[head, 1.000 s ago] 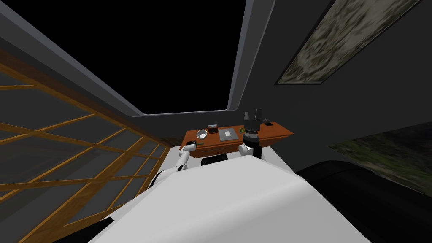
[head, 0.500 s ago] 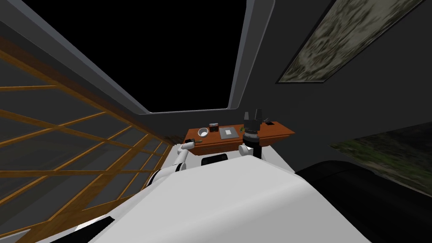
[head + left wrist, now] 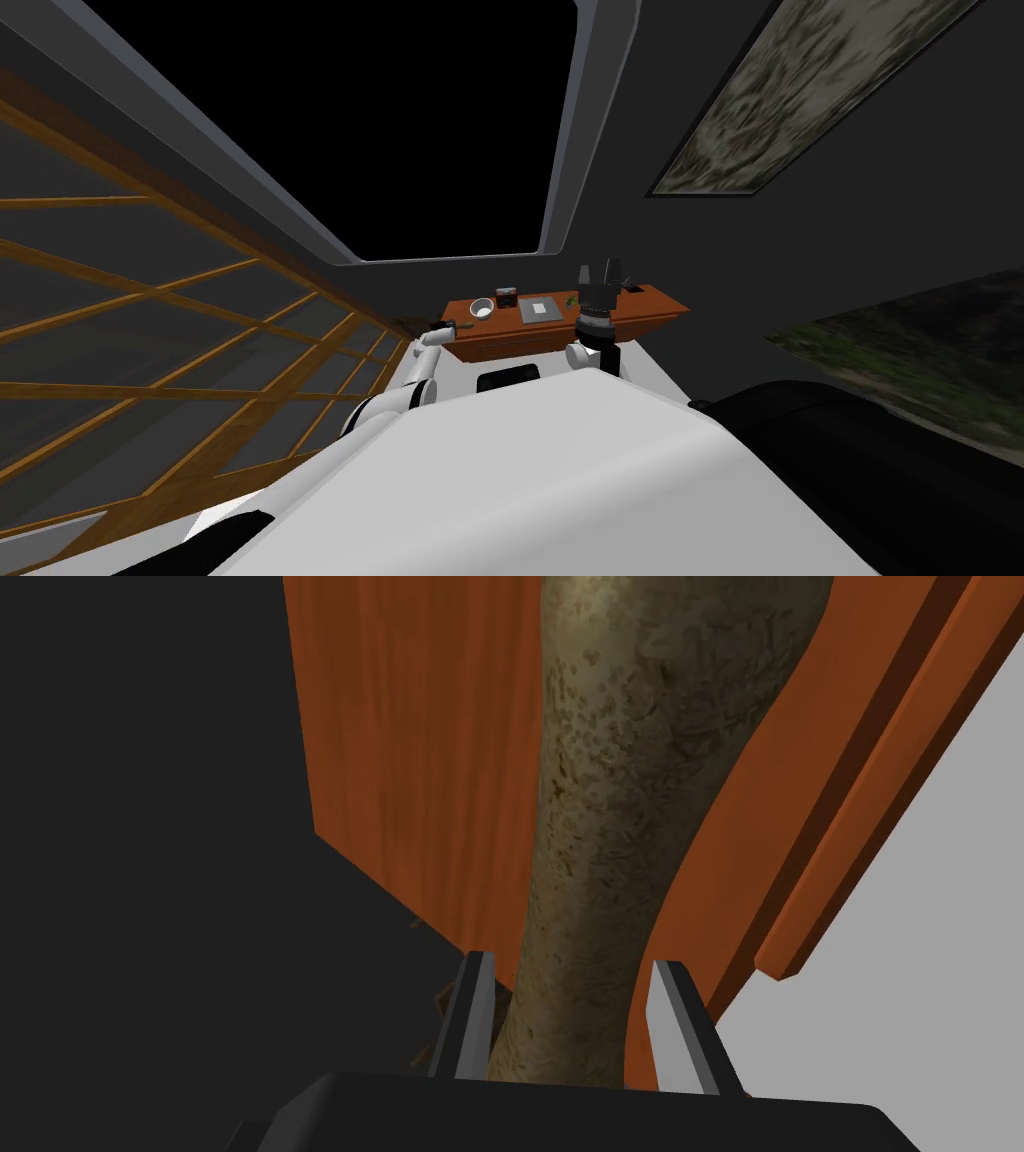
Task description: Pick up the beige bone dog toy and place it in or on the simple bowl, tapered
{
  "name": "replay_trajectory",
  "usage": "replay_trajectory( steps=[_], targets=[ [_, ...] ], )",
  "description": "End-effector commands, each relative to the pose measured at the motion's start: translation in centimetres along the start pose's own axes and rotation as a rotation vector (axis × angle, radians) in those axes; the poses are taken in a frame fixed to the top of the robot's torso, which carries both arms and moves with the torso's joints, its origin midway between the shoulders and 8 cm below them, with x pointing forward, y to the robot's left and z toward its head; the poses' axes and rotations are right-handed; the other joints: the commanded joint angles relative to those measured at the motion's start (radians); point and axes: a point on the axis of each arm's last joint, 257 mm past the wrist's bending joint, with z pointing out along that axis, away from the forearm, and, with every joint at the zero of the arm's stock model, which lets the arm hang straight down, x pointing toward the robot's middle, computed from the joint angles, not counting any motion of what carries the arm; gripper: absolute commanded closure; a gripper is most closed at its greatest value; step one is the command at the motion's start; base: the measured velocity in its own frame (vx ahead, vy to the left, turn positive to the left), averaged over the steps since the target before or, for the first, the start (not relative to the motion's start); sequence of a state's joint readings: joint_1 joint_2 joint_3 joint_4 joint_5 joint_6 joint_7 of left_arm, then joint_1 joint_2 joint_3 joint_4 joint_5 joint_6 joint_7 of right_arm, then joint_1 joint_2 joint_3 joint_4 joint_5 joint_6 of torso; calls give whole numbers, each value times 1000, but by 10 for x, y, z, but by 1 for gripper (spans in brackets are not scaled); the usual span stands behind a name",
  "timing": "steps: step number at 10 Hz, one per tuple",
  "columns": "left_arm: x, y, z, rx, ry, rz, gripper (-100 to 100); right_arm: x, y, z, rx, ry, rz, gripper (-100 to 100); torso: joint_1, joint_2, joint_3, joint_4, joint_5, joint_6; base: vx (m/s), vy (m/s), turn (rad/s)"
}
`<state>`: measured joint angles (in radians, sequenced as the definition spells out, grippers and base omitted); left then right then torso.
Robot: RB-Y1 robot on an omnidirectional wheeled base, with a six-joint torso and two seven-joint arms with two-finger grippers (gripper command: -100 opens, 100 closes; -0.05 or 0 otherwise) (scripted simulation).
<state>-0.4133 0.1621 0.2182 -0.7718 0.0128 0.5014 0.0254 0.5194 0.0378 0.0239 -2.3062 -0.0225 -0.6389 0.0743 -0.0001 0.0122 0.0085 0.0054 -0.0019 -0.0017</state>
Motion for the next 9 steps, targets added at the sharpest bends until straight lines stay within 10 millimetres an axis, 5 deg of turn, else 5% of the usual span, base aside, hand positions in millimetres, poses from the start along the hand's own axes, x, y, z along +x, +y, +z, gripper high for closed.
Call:
replay_trajectory(
  steps=[1, 4, 9],
  targets=[
    [-2, -13, 1, 12, -8, -10, 100, 0, 0, 0, 0, 0, 0, 0, 0, 0, 0, 0, 0, 0, -69, 5, -14],
    [-20, -40, -5, 21, -35, -30, 100, 0, 0, 0, 0, 0, 0, 0, -3, -7, -4, 0, 0, 2, -1, -15, -102],
    [-39, -57, -13, -13, -68, -60, 100, 0, 0, 0, 0, 0, 0, 0, -6, -8, -5, -2, -1, 2, -1, -46, -111]
  ],
)
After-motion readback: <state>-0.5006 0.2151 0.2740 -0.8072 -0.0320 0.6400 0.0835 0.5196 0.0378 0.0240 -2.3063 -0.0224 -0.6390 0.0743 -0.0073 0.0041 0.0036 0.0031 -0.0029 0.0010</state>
